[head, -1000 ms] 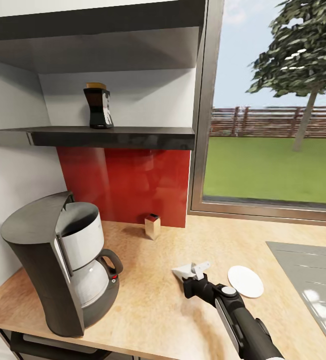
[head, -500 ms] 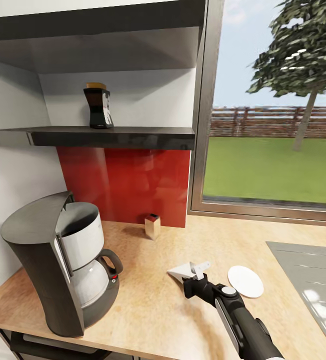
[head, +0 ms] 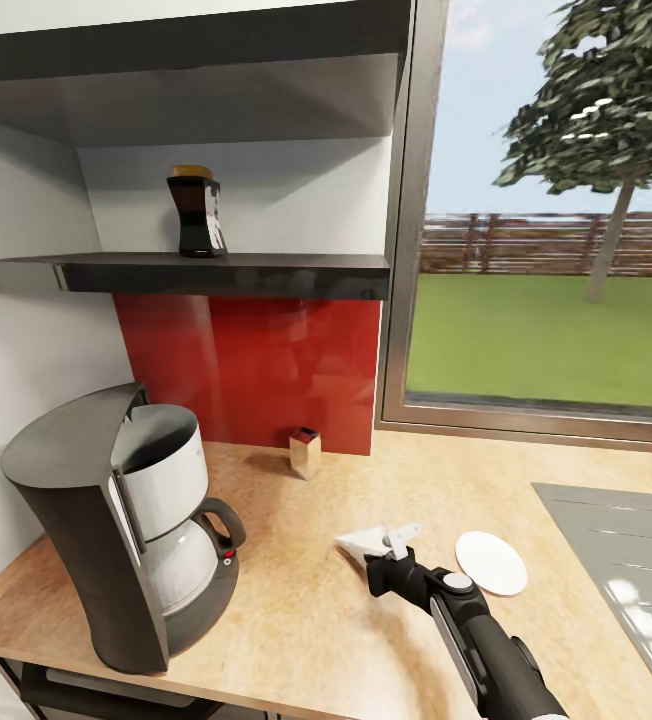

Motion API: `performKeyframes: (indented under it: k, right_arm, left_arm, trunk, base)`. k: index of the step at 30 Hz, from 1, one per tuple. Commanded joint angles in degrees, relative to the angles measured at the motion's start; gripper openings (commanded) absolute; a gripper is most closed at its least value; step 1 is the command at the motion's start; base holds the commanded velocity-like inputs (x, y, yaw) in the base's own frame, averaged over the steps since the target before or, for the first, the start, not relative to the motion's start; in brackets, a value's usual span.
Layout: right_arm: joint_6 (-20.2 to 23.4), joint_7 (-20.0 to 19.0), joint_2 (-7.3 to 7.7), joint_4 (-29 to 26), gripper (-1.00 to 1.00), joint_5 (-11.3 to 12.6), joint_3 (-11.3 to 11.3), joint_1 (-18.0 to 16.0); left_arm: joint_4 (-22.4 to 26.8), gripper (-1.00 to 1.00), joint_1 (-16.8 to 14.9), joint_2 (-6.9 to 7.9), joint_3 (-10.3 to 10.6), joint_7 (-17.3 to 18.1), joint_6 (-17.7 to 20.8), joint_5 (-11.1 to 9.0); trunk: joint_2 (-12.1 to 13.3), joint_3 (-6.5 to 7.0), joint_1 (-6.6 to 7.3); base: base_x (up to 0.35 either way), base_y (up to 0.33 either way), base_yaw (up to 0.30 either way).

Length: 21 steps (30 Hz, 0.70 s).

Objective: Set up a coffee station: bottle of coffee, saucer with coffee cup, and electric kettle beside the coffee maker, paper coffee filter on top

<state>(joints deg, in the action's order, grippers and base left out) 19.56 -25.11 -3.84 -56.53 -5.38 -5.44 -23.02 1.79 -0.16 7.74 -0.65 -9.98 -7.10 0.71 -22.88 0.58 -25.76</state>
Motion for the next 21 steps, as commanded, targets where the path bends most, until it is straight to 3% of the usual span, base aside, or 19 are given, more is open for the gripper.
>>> performKeyframes:
  k: [1, 21]
  right_arm:
    - [0.2, -0.3, -0.03, -0.1, -1.0, -0.5, 0.1, 0.0]
    - [0.2, -0.4, -0.03, -0.1, -1.0, -0.5, 0.1, 0.0]
  left_arm:
    - [-0.1, 1.0, 0.0, 0.0, -0.1, -0.1, -0.2, 0.1]
    - [-0.1, 1.0, 0.0, 0.0, -0.1, -0.1, -0.2, 0.1]
  trunk:
    - [0.0, -0.02, -0.02]
    - [0.0, -0.02, -0.02]
  base:
    - [0.0, 0.0, 0.0]
    - [0.0, 0.0, 0.0]
